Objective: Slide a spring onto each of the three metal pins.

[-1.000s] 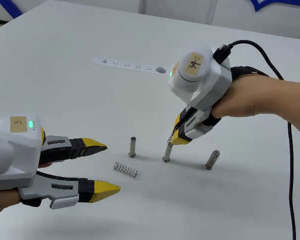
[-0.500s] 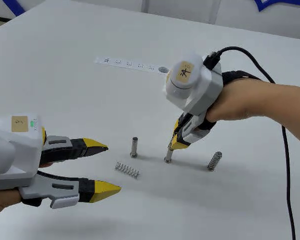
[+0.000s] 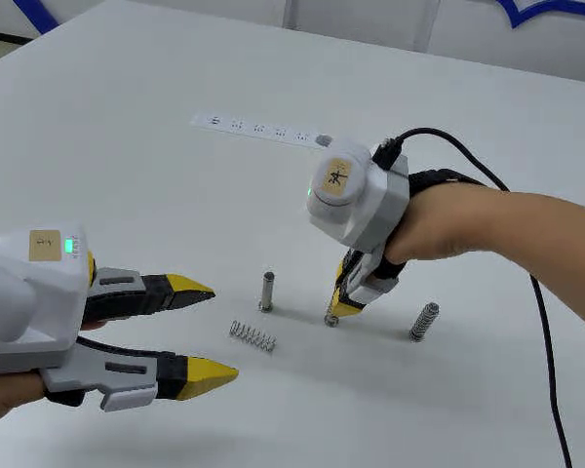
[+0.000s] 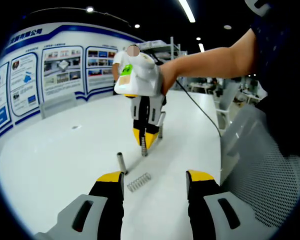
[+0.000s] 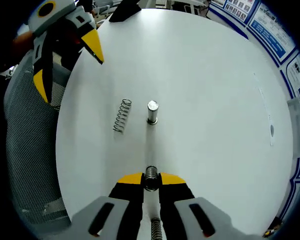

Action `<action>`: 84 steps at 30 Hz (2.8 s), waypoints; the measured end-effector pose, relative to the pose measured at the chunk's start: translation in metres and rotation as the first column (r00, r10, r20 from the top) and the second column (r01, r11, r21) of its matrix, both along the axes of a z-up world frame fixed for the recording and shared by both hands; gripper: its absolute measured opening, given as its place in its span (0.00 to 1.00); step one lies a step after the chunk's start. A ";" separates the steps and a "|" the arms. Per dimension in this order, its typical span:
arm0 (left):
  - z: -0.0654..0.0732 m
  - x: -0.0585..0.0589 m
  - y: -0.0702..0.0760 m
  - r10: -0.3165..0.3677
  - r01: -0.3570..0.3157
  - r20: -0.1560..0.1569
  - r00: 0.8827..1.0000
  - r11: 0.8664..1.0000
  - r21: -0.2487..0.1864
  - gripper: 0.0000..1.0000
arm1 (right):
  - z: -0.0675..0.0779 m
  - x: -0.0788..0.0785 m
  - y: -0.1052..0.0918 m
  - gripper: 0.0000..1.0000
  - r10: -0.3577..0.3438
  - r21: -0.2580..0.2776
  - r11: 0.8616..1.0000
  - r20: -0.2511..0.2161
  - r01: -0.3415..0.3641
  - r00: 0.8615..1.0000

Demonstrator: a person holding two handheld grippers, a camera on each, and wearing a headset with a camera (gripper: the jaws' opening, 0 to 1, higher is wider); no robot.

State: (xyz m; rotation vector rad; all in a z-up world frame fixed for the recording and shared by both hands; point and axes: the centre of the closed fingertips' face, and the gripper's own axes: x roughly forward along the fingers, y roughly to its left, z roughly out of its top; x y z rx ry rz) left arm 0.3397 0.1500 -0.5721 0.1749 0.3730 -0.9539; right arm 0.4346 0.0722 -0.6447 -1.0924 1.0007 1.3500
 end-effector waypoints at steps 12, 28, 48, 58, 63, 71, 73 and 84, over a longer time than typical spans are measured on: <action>0.002 0.000 0.001 0.005 -0.005 0.005 1.000 1.000 0.002 0.51 | -0.006 -0.004 -0.002 0.16 -0.015 0.026 1.000 -0.005 0.016 1.000; 0.004 -0.001 0.001 0.010 -0.010 0.012 1.000 1.000 0.003 0.51 | 0.034 -0.013 0.018 0.20 -0.034 0.161 0.987 0.043 0.027 0.998; 0.002 -0.003 0.008 0.027 -0.027 0.007 1.000 1.000 0.008 0.51 | 0.002 -0.051 0.063 0.16 -0.076 0.224 0.971 -0.039 0.083 0.996; 0.001 -0.003 0.008 0.025 -0.025 0.001 1.000 1.000 0.011 0.50 | -0.016 -0.048 0.066 0.15 -0.129 0.203 0.970 -0.038 0.134 0.991; 0.000 -0.003 0.011 0.029 -0.029 -0.001 1.000 1.000 0.012 0.50 | -0.021 -0.049 0.067 0.14 -0.130 0.190 0.973 -0.034 0.134 0.991; -0.002 -0.002 0.010 0.029 -0.029 -0.006 1.000 0.999 0.013 0.50 | -0.022 -0.050 0.066 0.11 -0.138 0.182 0.973 -0.039 0.142 0.990; -0.003 -0.002 0.010 0.028 -0.028 -0.006 1.000 0.999 0.015 0.50 | -0.021 -0.050 0.065 0.11 -0.124 0.184 0.975 -0.023 0.126 0.992; -0.004 -0.003 0.002 0.002 -0.002 -0.006 1.000 1.000 0.028 0.48 | 0.014 -0.067 0.058 0.11 -0.073 0.226 0.971 -0.039 0.080 0.997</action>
